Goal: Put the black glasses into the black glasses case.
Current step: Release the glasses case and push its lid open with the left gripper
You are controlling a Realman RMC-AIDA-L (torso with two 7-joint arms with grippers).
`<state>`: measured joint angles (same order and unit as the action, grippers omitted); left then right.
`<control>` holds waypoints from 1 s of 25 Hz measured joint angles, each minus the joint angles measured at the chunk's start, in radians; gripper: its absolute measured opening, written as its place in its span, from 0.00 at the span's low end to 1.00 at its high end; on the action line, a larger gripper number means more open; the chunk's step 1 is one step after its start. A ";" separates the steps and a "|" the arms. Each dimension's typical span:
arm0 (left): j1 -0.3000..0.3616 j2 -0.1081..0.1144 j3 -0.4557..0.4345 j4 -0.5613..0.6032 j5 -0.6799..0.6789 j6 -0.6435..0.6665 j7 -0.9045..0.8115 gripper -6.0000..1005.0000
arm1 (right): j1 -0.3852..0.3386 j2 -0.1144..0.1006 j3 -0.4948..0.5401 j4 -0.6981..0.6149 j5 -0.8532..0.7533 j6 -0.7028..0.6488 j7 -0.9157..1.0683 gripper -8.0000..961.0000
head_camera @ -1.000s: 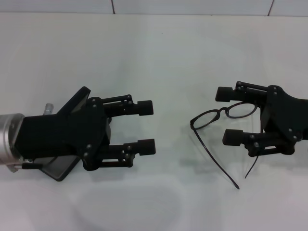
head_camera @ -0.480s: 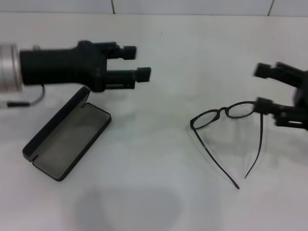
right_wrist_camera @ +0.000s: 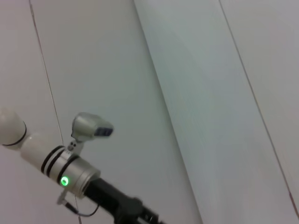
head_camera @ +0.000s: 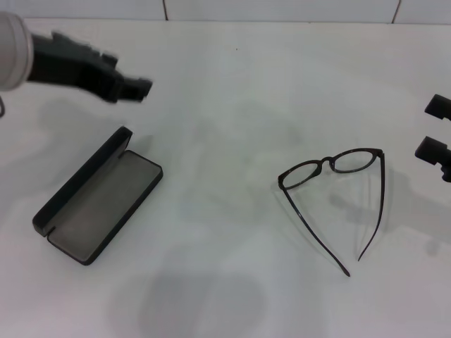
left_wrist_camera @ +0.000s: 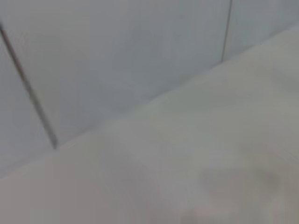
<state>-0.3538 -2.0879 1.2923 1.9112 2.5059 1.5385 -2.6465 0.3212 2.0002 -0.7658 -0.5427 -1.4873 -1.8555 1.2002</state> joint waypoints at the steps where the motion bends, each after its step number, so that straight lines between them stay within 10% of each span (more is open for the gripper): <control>1: 0.002 0.000 0.033 0.003 0.054 0.015 -0.037 0.64 | 0.002 0.000 0.000 0.000 0.000 0.001 -0.003 0.92; 25: -0.023 0.002 0.170 -0.294 0.310 0.011 -0.094 0.55 | 0.058 -0.001 0.002 0.027 -0.001 0.030 -0.018 0.91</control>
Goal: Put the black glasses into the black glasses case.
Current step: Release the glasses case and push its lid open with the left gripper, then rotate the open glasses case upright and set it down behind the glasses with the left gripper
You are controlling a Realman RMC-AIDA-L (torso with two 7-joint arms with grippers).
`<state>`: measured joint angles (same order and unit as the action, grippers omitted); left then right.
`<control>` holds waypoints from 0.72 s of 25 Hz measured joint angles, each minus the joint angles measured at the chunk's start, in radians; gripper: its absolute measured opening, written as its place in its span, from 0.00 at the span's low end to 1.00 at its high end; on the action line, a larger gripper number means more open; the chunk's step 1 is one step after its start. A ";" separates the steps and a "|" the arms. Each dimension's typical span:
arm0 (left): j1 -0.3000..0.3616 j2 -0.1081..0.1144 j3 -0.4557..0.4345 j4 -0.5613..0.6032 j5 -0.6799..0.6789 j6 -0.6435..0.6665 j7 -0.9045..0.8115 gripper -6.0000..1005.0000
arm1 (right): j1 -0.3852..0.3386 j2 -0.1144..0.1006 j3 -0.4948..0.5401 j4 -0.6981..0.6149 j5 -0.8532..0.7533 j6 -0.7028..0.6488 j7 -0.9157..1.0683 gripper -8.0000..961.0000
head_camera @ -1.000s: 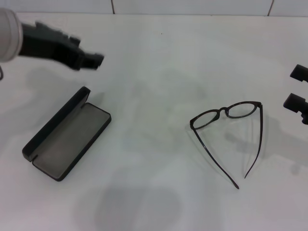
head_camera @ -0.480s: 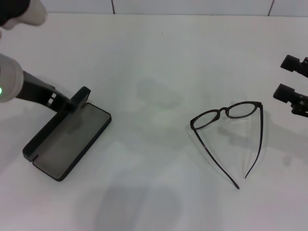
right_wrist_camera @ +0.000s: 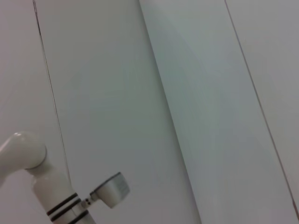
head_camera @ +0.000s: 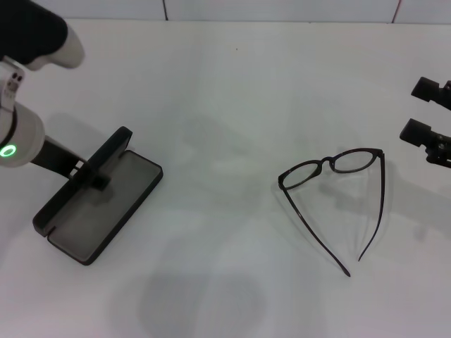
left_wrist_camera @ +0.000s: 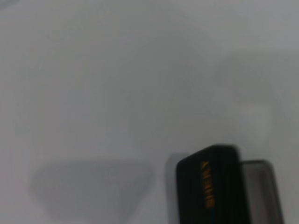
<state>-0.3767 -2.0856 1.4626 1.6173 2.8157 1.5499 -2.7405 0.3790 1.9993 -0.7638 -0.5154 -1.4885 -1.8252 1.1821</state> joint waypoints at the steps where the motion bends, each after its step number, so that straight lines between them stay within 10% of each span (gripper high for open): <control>1: -0.005 0.000 0.000 -0.012 0.005 0.000 0.000 0.55 | 0.000 0.000 0.000 0.000 0.000 0.001 -0.001 0.91; 8: -0.035 0.000 -0.005 -0.070 0.017 0.007 -0.001 0.53 | -0.006 0.001 0.011 0.017 0.001 0.007 -0.021 0.91; 18: -0.029 -0.003 0.010 0.022 0.017 0.009 0.031 0.17 | -0.037 0.003 0.198 0.085 0.016 -0.043 -0.060 0.91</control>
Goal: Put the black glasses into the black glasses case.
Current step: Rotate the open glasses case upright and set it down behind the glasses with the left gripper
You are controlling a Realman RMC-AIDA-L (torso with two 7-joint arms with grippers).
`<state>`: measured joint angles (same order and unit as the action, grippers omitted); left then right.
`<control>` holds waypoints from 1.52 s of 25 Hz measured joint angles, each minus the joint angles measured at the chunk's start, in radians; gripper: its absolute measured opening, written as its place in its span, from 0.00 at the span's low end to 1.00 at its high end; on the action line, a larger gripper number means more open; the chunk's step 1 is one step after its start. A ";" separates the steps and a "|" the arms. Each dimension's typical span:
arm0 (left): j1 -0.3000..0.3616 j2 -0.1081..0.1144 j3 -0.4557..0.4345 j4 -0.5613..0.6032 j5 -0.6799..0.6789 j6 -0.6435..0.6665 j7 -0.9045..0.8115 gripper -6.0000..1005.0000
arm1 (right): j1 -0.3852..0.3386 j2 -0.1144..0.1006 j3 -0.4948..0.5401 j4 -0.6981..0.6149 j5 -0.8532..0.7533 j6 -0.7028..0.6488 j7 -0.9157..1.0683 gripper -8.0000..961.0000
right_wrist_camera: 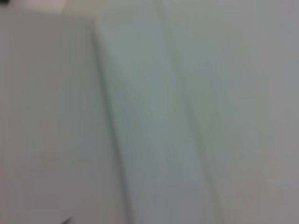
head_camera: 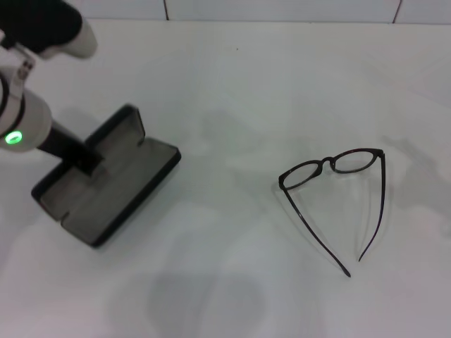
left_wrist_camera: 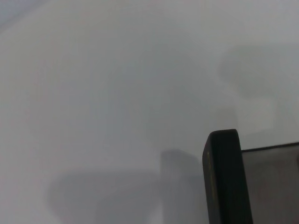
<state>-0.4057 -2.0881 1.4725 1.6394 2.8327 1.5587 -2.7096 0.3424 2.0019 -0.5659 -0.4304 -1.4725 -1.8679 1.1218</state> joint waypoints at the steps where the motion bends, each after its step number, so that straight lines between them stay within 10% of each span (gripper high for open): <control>1: 0.000 0.000 0.001 0.026 0.001 -0.001 0.006 0.15 | -0.007 -0.001 0.042 0.016 0.005 -0.020 -0.008 0.91; 10: -0.005 0.000 0.159 0.124 0.000 -0.199 0.249 0.05 | -0.104 -0.014 0.315 0.072 0.015 -0.258 -0.042 0.91; 24: -0.177 -0.005 0.455 -0.282 0.000 -0.685 0.475 0.06 | -0.145 -0.008 0.266 0.144 -0.022 -0.281 -0.093 0.91; 38: -0.221 -0.013 0.603 -0.402 -0.047 -0.796 0.483 0.07 | -0.127 -0.008 0.237 0.147 -0.026 -0.273 -0.094 0.91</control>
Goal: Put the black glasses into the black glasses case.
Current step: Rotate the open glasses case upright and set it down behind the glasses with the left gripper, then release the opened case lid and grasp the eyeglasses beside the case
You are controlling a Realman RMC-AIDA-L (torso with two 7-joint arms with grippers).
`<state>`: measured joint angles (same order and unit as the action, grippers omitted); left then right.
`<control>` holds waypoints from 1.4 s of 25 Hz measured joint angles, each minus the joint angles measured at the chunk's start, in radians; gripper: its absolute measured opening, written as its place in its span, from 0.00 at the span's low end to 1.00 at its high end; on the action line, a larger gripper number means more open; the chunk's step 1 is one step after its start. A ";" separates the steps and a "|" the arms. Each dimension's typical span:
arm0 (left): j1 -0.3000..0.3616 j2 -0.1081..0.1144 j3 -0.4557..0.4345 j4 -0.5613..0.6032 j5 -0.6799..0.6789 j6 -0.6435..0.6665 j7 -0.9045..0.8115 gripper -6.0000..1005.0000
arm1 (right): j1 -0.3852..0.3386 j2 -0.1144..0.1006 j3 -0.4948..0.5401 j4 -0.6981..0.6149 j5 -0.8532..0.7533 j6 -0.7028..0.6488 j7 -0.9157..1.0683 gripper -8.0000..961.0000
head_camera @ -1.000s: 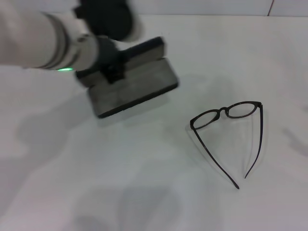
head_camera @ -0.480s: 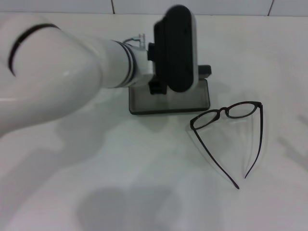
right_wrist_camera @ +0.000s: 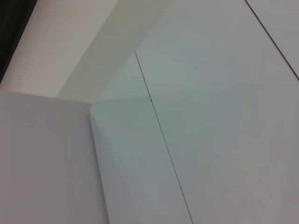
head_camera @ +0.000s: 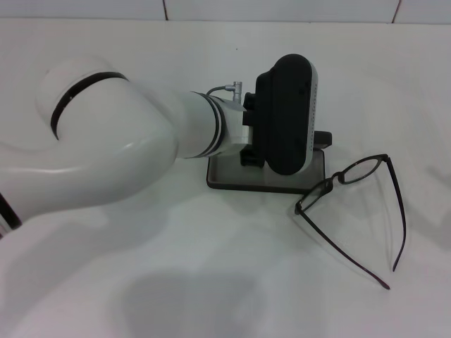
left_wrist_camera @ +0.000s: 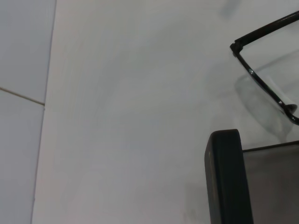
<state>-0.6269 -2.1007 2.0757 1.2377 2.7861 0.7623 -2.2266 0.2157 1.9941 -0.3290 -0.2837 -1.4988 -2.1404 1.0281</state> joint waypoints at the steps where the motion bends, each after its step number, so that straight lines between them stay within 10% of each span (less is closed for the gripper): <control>1: 0.000 0.000 0.000 0.000 -0.002 -0.002 0.002 0.07 | 0.000 0.000 -0.002 0.000 0.000 0.000 0.000 0.91; 6: 0.010 0.000 0.002 -0.001 0.004 -0.010 -0.003 0.07 | -0.011 0.000 -0.007 0.000 0.000 0.000 0.000 0.91; 12: 0.053 0.000 -0.008 0.041 0.007 -0.002 -0.008 0.29 | -0.014 0.000 -0.019 0.000 -0.001 0.001 0.000 0.91; 21: 0.156 0.004 -0.026 0.296 0.008 0.140 -0.015 0.41 | 0.016 -0.007 -0.122 -0.038 -0.027 0.011 0.008 0.91; 27: 0.282 0.005 -0.096 0.516 -0.020 0.195 -0.023 0.41 | 0.059 -0.025 -0.363 -0.357 -0.093 0.175 0.208 0.90; 35: 0.445 0.008 -0.392 0.640 -0.632 0.137 0.081 0.40 | 0.252 -0.001 -0.557 -0.962 -0.466 0.262 0.653 0.84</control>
<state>-0.1824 -2.0923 1.6837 1.8776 2.1545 0.8996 -2.1459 0.4679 1.9930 -0.8860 -1.2455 -1.9651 -1.8786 1.6807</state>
